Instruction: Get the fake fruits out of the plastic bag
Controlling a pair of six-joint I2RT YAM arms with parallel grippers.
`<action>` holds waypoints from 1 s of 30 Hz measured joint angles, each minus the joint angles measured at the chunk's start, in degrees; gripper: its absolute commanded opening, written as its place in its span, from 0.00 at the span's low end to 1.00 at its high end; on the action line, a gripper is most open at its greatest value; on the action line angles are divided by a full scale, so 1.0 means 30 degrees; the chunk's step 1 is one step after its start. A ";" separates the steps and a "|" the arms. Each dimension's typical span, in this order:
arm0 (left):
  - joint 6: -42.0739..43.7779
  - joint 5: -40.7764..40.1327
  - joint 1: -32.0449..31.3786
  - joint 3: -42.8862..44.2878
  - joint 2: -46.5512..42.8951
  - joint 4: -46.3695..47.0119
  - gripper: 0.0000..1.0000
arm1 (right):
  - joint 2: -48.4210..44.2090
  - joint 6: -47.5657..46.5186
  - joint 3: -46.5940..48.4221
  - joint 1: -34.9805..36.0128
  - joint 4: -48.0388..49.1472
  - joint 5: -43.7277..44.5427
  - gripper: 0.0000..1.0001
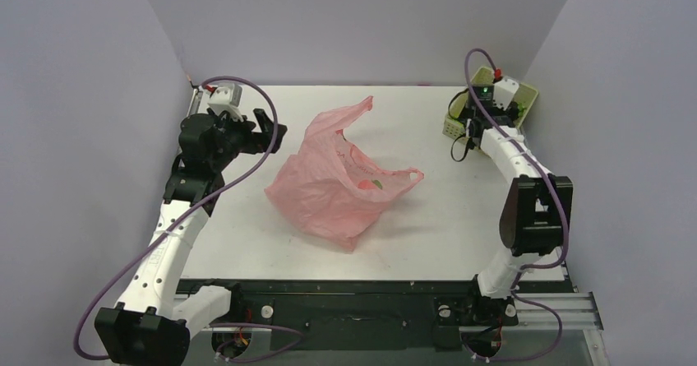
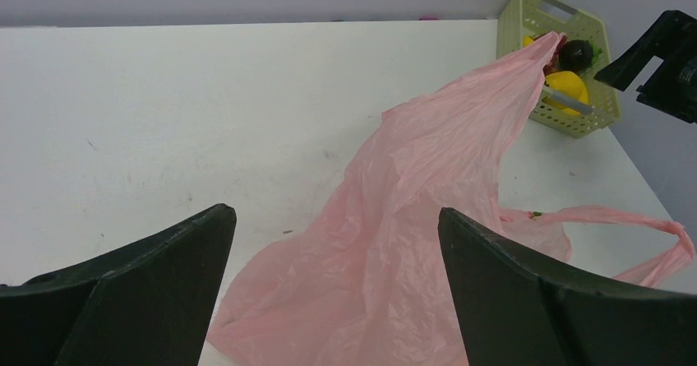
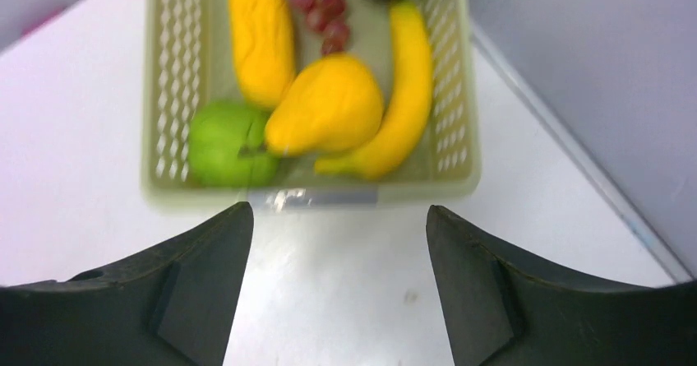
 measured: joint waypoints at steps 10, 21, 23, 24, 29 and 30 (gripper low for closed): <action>-0.0197 0.0357 -0.0007 -0.0415 0.0000 0.0313 0.94 | -0.9012 -0.0044 -0.8794 0.5508 0.1326 -0.1020 0.73; -0.0350 0.0903 -0.0765 -0.0882 -0.1348 0.0911 0.97 | -2.2411 0.0342 -1.1096 0.8488 -0.2025 -0.1756 0.81; -0.0663 0.1049 -0.0882 -0.0845 -0.2084 0.0736 0.97 | -2.4334 0.0313 -1.0652 0.8510 -0.3075 -0.1807 0.84; -0.0852 0.1107 -0.0882 -0.0758 -0.2506 0.0612 0.97 | -2.5106 0.0313 -1.0309 0.8510 -0.3504 -0.1814 0.85; -0.2208 0.1384 -0.0882 0.0969 -0.4991 -0.0335 0.97 | -2.7095 0.0393 -0.8582 0.8510 -0.5122 -0.2397 0.87; -0.2492 0.1472 -0.0882 0.1457 -0.5530 -0.0503 0.97 | -2.7248 0.0474 -0.8247 0.8510 -0.5421 -0.2543 0.87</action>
